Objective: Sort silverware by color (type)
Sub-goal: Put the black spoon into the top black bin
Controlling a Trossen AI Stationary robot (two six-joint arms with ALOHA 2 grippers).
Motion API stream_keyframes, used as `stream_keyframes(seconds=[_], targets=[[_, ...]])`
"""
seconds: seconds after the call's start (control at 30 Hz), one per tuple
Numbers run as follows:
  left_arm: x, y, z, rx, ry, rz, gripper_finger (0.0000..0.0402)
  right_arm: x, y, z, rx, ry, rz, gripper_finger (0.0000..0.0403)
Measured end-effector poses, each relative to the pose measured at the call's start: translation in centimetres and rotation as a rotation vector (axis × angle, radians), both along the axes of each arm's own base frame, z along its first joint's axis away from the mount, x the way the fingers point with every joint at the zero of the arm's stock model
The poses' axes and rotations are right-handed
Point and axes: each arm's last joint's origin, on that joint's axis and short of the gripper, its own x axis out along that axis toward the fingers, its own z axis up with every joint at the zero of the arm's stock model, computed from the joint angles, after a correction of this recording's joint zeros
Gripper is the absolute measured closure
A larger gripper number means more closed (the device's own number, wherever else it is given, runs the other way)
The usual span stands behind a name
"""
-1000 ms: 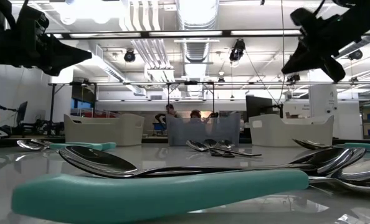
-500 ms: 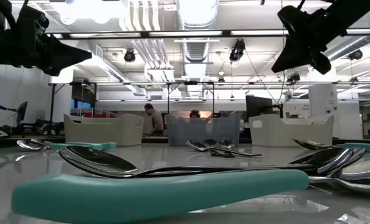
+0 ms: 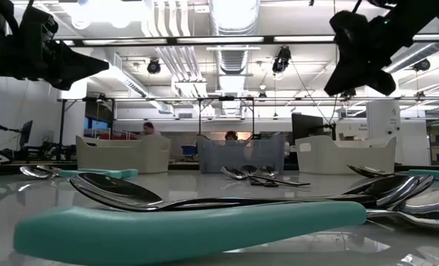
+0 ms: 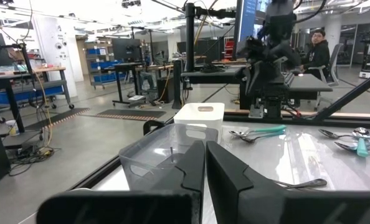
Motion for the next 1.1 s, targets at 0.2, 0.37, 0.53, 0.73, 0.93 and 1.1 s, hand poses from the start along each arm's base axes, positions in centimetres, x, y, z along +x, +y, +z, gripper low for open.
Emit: stream_keyframes(seconds=[0.2,0.37,0.53,0.73,0.93,1.1], targets=[[0.0,0.0,0.0,0.0,0.0,0.001,0.0402,1.8,0.0,-1.0,0.042,0.036,-0.021,0.0305],[0.0,0.0,0.0,0.0,0.0,0.0,0.0402,3.7,0.0,-1.7,0.157,0.069,-0.085,0.0292],[0.0,0.0,0.0,0.0,0.001,0.0,0.0402,6.1,0.0,-2.5,0.184,0.134,-0.092,0.0299],[0.0,0.0,0.0,0.0,0.0,0.0,0.0402,9.4,0.1,-3.5,0.183,0.223,-0.002,0.031],[0.0,0.0,0.0,0.0,0.0,0.0,0.0402,12.7,0.4,-3.8,0.149,0.275,0.109,0.0307],[0.0,0.0,0.0,0.0,0.001,0.0,0.0402,14.6,0.7,-4.2,0.148,0.361,0.186,0.0289]])
